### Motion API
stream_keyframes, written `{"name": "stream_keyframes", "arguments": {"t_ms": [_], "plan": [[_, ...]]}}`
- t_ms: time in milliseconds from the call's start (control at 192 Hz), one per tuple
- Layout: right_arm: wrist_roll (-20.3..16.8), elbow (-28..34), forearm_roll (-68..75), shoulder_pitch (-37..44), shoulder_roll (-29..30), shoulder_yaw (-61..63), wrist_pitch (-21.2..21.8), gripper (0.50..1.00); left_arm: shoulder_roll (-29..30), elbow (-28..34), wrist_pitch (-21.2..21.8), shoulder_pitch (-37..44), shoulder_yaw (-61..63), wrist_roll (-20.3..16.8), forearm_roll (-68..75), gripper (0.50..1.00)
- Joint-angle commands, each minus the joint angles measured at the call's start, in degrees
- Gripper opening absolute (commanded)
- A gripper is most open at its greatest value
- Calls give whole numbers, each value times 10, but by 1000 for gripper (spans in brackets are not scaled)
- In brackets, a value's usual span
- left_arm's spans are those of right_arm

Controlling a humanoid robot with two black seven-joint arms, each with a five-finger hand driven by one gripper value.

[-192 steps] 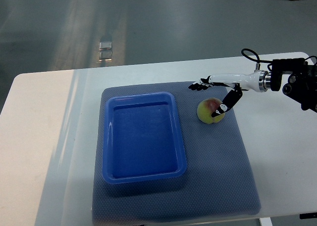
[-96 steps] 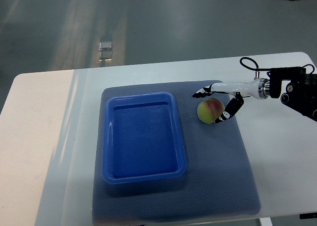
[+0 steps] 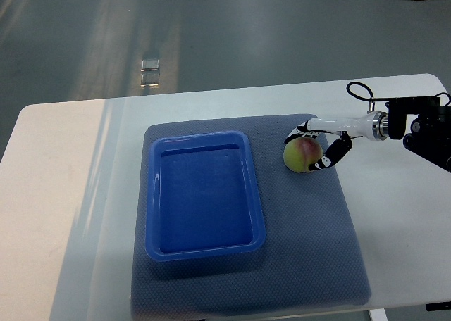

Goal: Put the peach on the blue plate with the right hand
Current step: 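Close the right hand fingers around the peach and lift it, then carry the peach with the right hand over the blue tray, then lower the peach into the blue tray and open the right hand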

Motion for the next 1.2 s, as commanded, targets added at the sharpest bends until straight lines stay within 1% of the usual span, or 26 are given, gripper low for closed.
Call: {"name": "stream_keyframes", "arguments": {"t_ms": [0, 83, 88, 177, 229, 234, 244, 306, 358, 364, 442, 488, 494, 514, 592, 691, 774, 779, 888, 1003, 1086, 1143, 1148, 1179, 1195], "plan": [[1, 1, 8, 20, 3, 6, -1, 666, 0, 0, 1, 0, 0, 0, 0, 1000], [1, 1, 11, 31, 4, 7, -1, 664, 0, 0, 1, 0, 0, 0, 0, 1000], [2, 2, 13, 45, 10, 8, -1, 662, 0, 0, 1, 0, 0, 0, 0, 1000], [3, 2, 18, 66, 32, 9, -1, 662, 0, 0, 0, 0, 0, 0, 0, 1000], [3, 2, 18, 66, 32, 9, -1, 662, 0, 0, 0, 0, 0, 0, 0, 1000], [3, 1, 25, 74, 52, 9, -3, 662, 0, 0, 1, 0, 0, 0, 0, 1000], [3, 1, 28, 74, 56, 9, -3, 662, 0, 0, 0, 0, 0, 0, 0, 1000], [2, 0, 32, 75, 82, 9, -13, 662, 0, 0, 1, 0, 0, 0, 0, 1000], [2, 0, 32, 75, 82, 9, -13, 662, 0, 0, 1, 0, 0, 0, 0, 1000], [2, 0, 32, 74, 103, 8, -24, 662, 0, 3, 1, 0, 0, 0, 0, 1000], [0, -6, 33, 74, 129, 8, -27, 662, 0, 9, 1, 0, -1, 0, 0, 1000], [0, -6, 33, 74, 129, 8, -27, 662, 0, 9, 1, 0, -1, 0, 0, 1000], [0, -15, 33, 74, 147, 7, -27, 662, 0, 12, 0, 0, -1, 0, 0, 1000], [0, -19, 33, 74, 155, 6, -27, 664, 0, 12, 1, 0, 0, 0, 0, 1000], [1, -34, 33, 72, 176, 4, -27, 666, 0, 12, 1, 0, 0, 0, 0, 1000], [2, -38, 32, 71, 198, -1, -26, 670, 0, 12, 1, 1, 0, 0, 0, 1000], [2, -38, 32, 71, 203, -2, -26, 672, 0, 12, 0, 1, 0, 0, 0, 1000], [2, -46, 31, 71, 214, -3, -23, 678, 0, 12, 1, 1, 0, 0, 0, 1000], [2, -72, 23, 70, 247, -12, -21, 695, 0, 12, 0, 1, 0, 0, 0, 1000], [2, -77, 23, 69, 253, -38, -22, 721, 0, 11, 1, 1, 0, 0, 0, 1000], [2, -77, 23, 65, 253, -41, -21, 793, 0, 11, 1, 1, 0, 0, 0, 1000], [2, -77, 23, 65, 253, -41, -21, 797, 0, 11, 0, 1, 0, 0, 0, 1000], [2, -77, 23, 65, 252, -42, -21, 827, 0, 11, 1, 1, 0, 0, 0, 1000], [2, -77, 23, 65, 252, -42, -21, 838, 0, 11, 0, 1, 0, 0, 0, 1000], [2, -77, 24, 65, 252, -42, -20, 858, 0, 11, 0, 1, 0, 0, 0, 1000]]}}
